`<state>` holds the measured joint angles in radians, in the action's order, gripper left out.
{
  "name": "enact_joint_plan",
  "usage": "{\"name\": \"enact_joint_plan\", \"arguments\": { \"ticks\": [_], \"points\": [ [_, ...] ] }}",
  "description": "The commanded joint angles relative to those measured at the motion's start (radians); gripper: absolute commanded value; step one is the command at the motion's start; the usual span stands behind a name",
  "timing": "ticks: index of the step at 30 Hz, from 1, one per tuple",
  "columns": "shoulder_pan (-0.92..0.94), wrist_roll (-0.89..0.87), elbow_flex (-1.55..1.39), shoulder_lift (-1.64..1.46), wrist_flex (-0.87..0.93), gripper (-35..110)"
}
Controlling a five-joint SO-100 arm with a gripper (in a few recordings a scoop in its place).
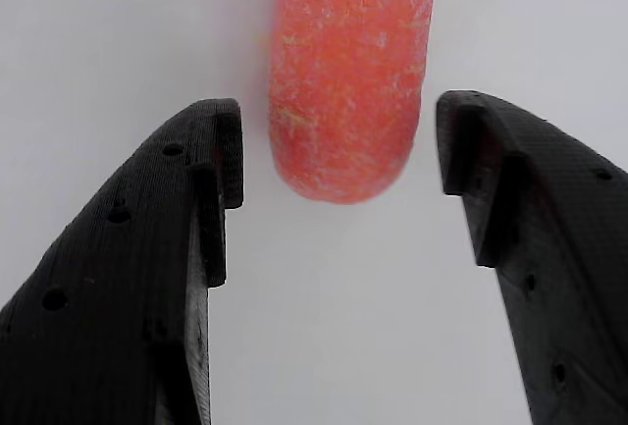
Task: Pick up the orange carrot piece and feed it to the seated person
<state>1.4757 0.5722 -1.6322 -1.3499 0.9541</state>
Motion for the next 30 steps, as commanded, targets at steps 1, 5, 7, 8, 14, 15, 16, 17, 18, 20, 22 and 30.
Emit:
{"name": "enact_joint_plan", "arguments": {
  "ticks": [1, 5, 7, 8, 14, 15, 16, 17, 18, 20, 22, 30],
  "points": [
    [0.011, 0.014, 0.064, -0.038, -0.006, 5],
    [0.011, 0.014, 0.064, -0.038, -0.008, 0],
    [0.011, 0.014, 0.064, -0.038, -0.025, 0],
    [0.011, 0.014, 0.064, -0.038, -0.040, 0],
    [0.011, 0.014, 0.063, -0.037, -0.153, 0],
    [0.011, 0.014, 0.063, -0.037, -0.158, 0],
    [0.011, 0.014, 0.063, -0.037, -0.164, 0],
    [0.011, 0.014, 0.061, -0.037, -0.170, 0],
    [0.011, 0.014, 0.061, -0.029, -0.170, 0],
    [0.011, 0.014, 0.061, -0.006, -0.176, -1],
    [0.011, 0.014, 0.063, 0.017, -0.184, -1],
    [0.009, 0.012, 0.077, 0.026, -0.184, -1]
  ]
}}
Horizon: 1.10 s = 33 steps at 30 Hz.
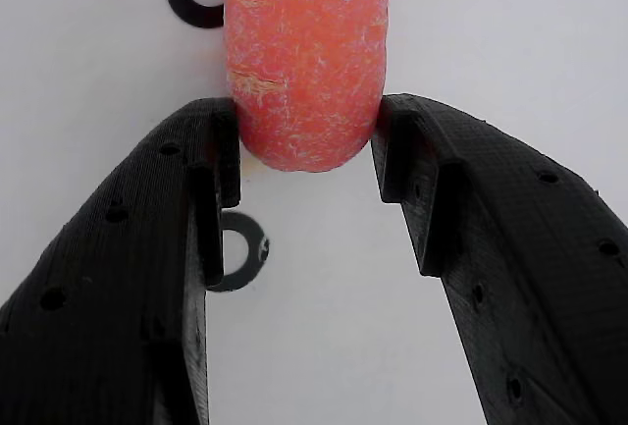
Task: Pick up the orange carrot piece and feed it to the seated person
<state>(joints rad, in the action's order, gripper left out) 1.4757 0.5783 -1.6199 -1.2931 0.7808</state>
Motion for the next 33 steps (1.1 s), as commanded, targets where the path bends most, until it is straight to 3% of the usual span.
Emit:
{"name": "enact_joint_plan", "arguments": {
  "ticks": [1, 17, 33],
  "points": [
    [0.009, 0.006, 0.069, -0.031, -0.011, -2],
    [-0.012, 0.002, 0.072, -0.209, -0.011, -2],
    [-0.305, 0.006, 0.074, -0.485, -0.014, -2]
  ]
}}
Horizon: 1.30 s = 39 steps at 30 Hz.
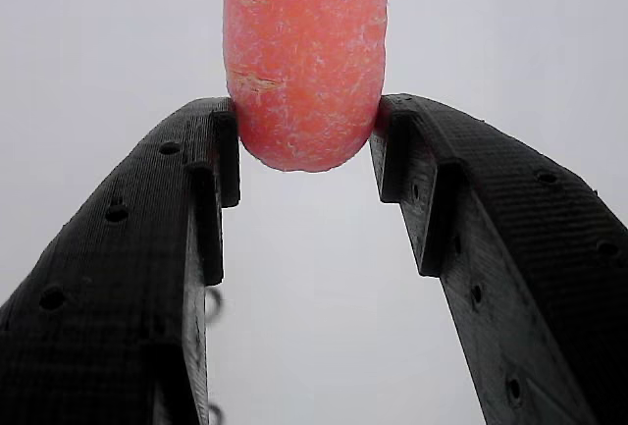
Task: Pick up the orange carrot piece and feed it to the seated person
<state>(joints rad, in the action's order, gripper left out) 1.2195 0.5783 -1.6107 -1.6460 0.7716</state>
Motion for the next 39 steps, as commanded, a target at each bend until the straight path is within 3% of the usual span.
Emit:
{"name": "enact_joint_plan", "arguments": {
  "ticks": [1, 14, 39],
  "points": [
    [-0.077, 0.006, 0.064, -0.144, -0.005, -2],
    [-0.388, 0.026, 0.402, -0.124, -0.005, -2],
    [-0.692, 0.594, 1.292, 0.396, -0.003, -2]
  ]
}}
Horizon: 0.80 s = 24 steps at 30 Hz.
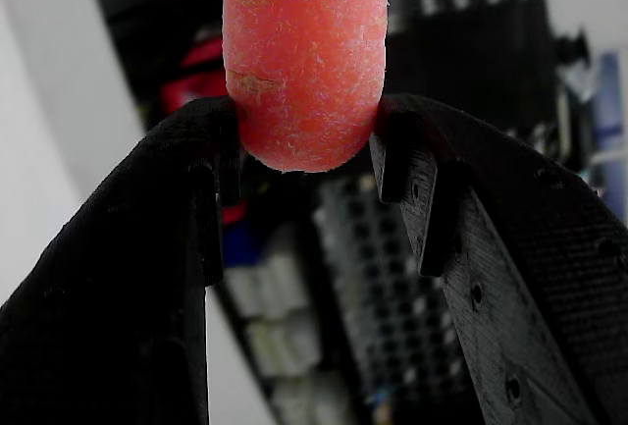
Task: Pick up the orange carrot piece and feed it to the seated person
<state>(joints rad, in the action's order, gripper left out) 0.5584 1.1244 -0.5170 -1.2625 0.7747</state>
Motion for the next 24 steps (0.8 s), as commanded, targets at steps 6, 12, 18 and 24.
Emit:
{"name": "enact_joint_plan", "arguments": {
  "ticks": [6, 12, 18, 24],
  "points": [
    [-0.123, 0.117, 0.465, 0.153, -0.006, -2],
    [-0.215, 0.187, 0.715, 0.304, -0.006, -2],
    [-0.287, 0.272, 0.867, 0.417, -0.008, -2],
    [-0.341, 0.299, 0.850, 0.419, -0.008, -2]
  ]
}}
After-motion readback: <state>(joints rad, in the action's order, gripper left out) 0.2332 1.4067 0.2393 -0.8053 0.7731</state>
